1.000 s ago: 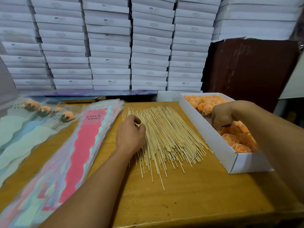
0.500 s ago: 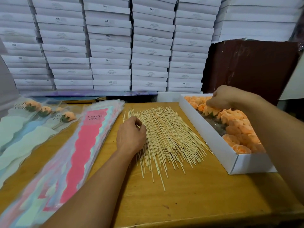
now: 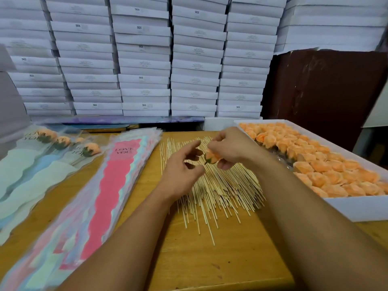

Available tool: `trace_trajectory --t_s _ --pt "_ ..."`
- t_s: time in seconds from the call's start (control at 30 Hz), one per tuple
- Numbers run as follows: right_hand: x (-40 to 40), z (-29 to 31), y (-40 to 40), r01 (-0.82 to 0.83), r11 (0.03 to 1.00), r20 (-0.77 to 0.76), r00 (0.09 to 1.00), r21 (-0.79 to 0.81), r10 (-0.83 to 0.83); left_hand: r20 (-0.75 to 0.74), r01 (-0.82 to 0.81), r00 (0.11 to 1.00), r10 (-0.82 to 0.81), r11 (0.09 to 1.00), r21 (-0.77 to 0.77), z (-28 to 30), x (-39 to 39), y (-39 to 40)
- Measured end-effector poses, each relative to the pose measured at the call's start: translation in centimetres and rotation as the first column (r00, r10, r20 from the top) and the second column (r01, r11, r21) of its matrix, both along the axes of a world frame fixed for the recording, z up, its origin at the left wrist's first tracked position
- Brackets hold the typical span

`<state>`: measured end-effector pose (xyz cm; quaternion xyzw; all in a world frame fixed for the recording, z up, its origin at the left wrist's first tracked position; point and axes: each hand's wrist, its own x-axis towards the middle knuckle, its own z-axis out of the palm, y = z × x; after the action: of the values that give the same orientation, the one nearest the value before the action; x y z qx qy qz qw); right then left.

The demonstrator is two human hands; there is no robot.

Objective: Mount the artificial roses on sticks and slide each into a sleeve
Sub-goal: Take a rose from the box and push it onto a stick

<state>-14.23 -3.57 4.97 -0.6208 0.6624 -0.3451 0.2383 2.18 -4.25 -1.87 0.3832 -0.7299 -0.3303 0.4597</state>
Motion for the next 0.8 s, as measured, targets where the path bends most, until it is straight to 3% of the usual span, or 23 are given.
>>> trace_trajectory --t_s 0.07,0.23,0.33,0.4,0.43,0.5,0.6,0.8 --pt "0.8 -1.2 -0.5 -0.009 1.000 -0.022 1.000 0.014 0.010 0.040 0.064 0.997 -0.063 0.998 -0.010 -0.1 -0.2 0.2" --pt "1.4 -2.7 -1.1 -0.047 0.998 -0.041 0.998 0.029 0.049 0.071 -0.017 0.997 0.022 0.997 -0.071 -0.1 -0.2 -0.1" --pt "1.1 -2.3 -1.0 -0.137 0.986 0.190 0.975 0.093 0.117 0.055 -0.117 0.991 0.120 0.992 -0.057 -0.3 -0.1 -0.5" --pt "0.8 -2.1 -1.3 -0.105 0.988 0.352 0.934 0.113 0.059 0.019 -0.257 0.966 0.258 0.965 -0.051 -0.3 0.0 -0.9" --pt "0.7 -2.3 -1.8 -0.033 0.995 0.314 0.949 0.099 0.000 -0.006 -0.319 0.948 0.319 0.947 -0.045 -0.3 0.1 -1.1" --pt "0.9 -3.0 -3.0 0.101 0.995 0.005 0.995 0.024 -0.102 -0.037 -0.414 0.910 0.413 0.910 -0.033 -0.4 0.3 -1.5" --pt "2.0 -4.0 -4.6 0.159 0.987 -0.353 0.923 -0.020 -0.155 -0.056 -0.494 0.869 0.492 0.868 -0.040 -0.5 0.5 -1.8" --pt "3.9 -4.5 -6.3 0.187 0.982 -0.533 0.830 -0.011 -0.164 -0.079 -0.541 0.840 0.536 0.838 -0.065 -0.3 0.6 -1.6"
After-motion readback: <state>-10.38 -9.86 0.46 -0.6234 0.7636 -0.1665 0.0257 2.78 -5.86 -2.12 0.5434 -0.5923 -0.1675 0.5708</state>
